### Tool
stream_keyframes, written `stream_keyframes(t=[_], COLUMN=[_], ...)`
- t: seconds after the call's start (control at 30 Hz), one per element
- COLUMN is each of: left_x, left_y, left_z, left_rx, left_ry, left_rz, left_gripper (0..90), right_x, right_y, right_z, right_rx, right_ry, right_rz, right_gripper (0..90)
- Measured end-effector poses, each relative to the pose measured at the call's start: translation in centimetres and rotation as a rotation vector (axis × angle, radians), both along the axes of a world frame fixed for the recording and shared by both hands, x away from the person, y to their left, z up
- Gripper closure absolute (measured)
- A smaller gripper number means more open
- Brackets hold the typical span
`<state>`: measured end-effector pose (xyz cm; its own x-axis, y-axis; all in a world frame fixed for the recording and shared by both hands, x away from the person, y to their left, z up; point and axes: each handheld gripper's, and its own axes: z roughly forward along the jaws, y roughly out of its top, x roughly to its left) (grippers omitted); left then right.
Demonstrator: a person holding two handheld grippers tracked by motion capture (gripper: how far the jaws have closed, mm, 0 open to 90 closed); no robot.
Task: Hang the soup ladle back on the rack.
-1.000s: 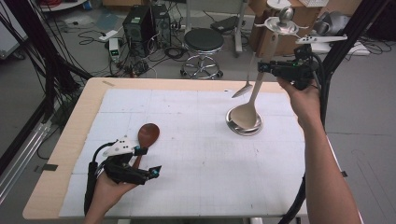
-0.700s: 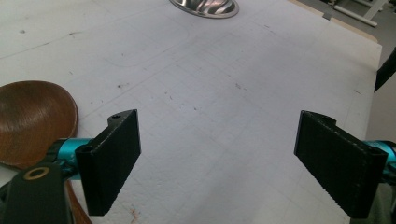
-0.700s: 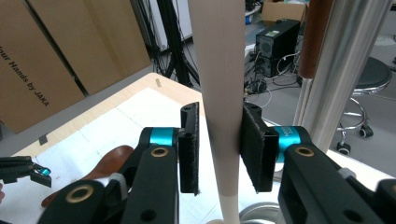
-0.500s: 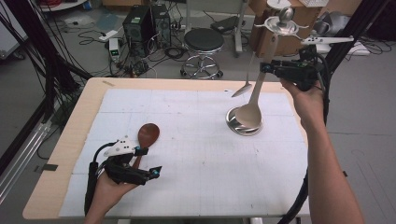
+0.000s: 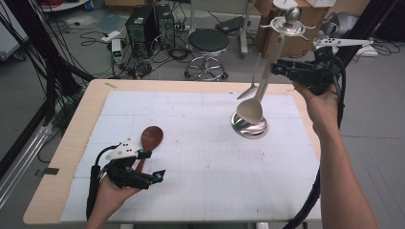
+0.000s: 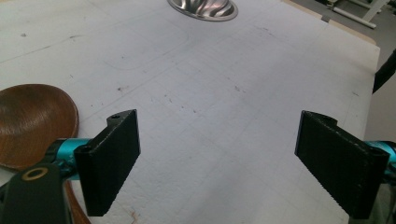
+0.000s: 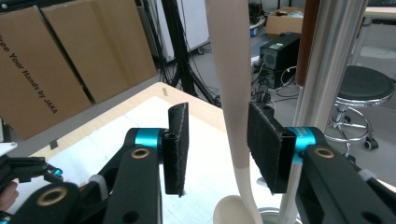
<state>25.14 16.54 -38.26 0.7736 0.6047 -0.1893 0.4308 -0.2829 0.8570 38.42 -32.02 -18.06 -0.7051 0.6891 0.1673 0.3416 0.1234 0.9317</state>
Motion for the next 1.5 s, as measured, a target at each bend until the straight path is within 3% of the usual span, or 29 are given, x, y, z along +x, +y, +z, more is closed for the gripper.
stream_keyframes(t=[0.57,0.7,0.97,1.5], left_x=[0.1,0.0,0.1,0.1], left_y=[0.0,0.0,0.1,0.0], left_z=[0.1,0.1,0.1,0.0], left_rx=[-0.006,-0.008,-0.006,-0.003], left_ry=[-0.002,-0.003,-0.002,0.003], left_rz=[0.005,0.008,0.003,0.013], left_gripper=[14.4,14.4,13.7,11.8], right_x=[-0.7,-0.8,-0.9,-1.2], right_y=[-1.3,-1.6,-1.4,-1.7], right_z=[0.3,0.4,0.9,2.2], right_rx=[0.021,0.050,0.028,0.043], right_ry=[0.000,0.001,-0.011,-0.068], right_rz=[0.016,0.032,0.064,0.058], right_gripper=[74.0,77.4,89.3,89.8])
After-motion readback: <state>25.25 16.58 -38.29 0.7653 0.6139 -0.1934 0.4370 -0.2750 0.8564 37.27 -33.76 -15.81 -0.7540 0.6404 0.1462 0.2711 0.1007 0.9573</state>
